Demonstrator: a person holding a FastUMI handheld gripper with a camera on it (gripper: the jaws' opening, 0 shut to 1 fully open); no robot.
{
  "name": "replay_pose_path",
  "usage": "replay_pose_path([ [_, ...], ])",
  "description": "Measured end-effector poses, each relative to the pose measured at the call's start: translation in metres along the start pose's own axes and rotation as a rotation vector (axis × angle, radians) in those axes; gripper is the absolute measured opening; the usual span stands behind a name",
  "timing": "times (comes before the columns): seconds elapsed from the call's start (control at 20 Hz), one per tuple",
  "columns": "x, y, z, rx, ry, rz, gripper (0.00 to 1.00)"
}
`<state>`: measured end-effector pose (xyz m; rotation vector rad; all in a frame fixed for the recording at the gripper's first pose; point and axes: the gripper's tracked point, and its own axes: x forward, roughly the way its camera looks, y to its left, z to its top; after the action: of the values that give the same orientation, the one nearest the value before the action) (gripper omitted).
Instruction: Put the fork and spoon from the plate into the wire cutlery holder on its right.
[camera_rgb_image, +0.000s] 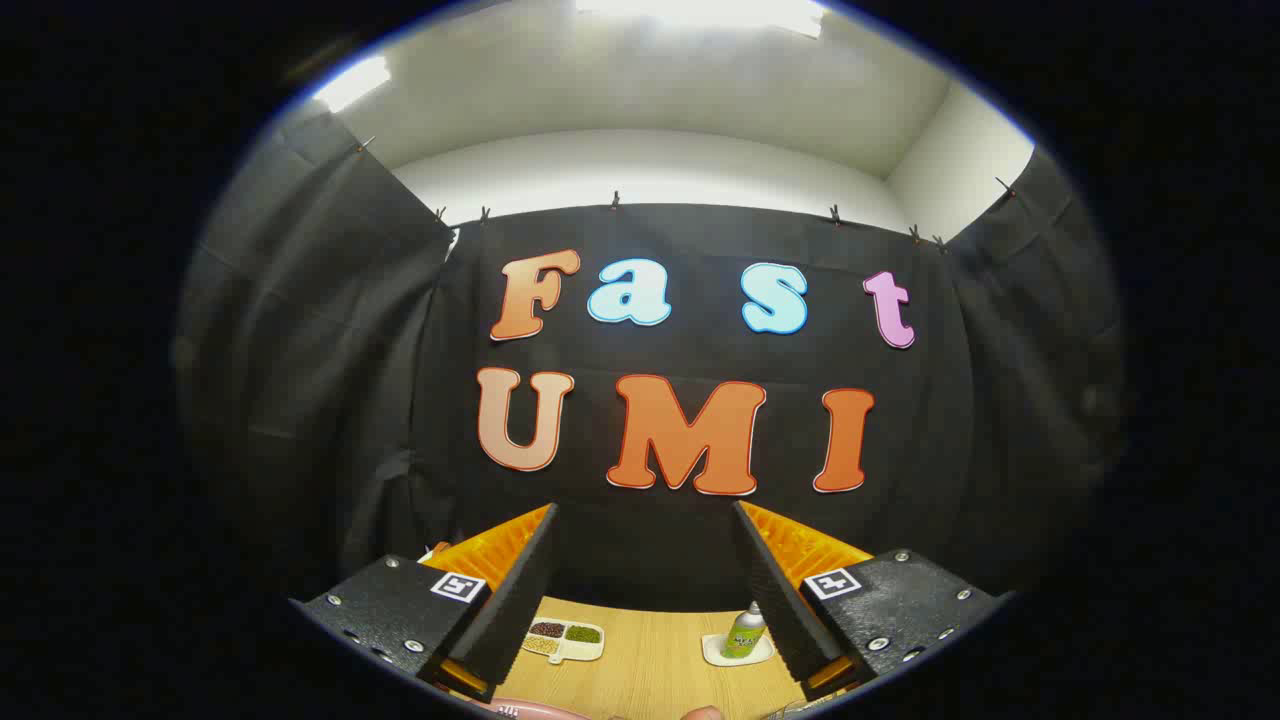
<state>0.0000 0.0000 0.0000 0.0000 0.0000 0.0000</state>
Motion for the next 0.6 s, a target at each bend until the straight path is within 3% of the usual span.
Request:
replay_pose_path([
  [0.6, 0.014, 0.009, -0.02, 0.032, 0.1, 0.035, 0.99],
])
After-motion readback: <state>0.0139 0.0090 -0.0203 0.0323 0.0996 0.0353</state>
